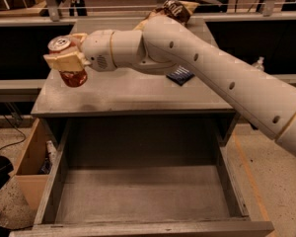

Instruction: Place coke can into top drawer

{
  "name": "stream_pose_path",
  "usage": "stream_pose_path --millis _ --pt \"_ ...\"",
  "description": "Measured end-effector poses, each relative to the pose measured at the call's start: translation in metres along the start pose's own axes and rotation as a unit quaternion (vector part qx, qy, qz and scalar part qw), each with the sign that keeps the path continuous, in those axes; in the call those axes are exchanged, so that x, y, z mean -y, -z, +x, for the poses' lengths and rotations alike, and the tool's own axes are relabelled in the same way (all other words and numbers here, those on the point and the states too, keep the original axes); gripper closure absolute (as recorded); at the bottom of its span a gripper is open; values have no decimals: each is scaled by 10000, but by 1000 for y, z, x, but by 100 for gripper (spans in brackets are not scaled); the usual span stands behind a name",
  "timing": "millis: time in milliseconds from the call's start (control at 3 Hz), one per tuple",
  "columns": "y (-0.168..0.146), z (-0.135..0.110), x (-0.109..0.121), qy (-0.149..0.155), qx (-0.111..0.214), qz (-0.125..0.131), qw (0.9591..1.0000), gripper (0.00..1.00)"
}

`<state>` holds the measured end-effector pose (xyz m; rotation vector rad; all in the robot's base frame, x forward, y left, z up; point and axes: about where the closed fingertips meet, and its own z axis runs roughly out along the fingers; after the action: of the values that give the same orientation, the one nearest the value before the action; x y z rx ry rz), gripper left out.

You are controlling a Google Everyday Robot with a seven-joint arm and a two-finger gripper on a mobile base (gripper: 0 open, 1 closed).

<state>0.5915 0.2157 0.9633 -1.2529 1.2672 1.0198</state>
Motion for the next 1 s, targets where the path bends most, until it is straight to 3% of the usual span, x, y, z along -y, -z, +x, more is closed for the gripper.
stream_pose_path --millis 333,1000 --pt "40 0 -63 -180 -155 371 9990 100" --pt "95 83 -156 -742 -271 400 9961 100"
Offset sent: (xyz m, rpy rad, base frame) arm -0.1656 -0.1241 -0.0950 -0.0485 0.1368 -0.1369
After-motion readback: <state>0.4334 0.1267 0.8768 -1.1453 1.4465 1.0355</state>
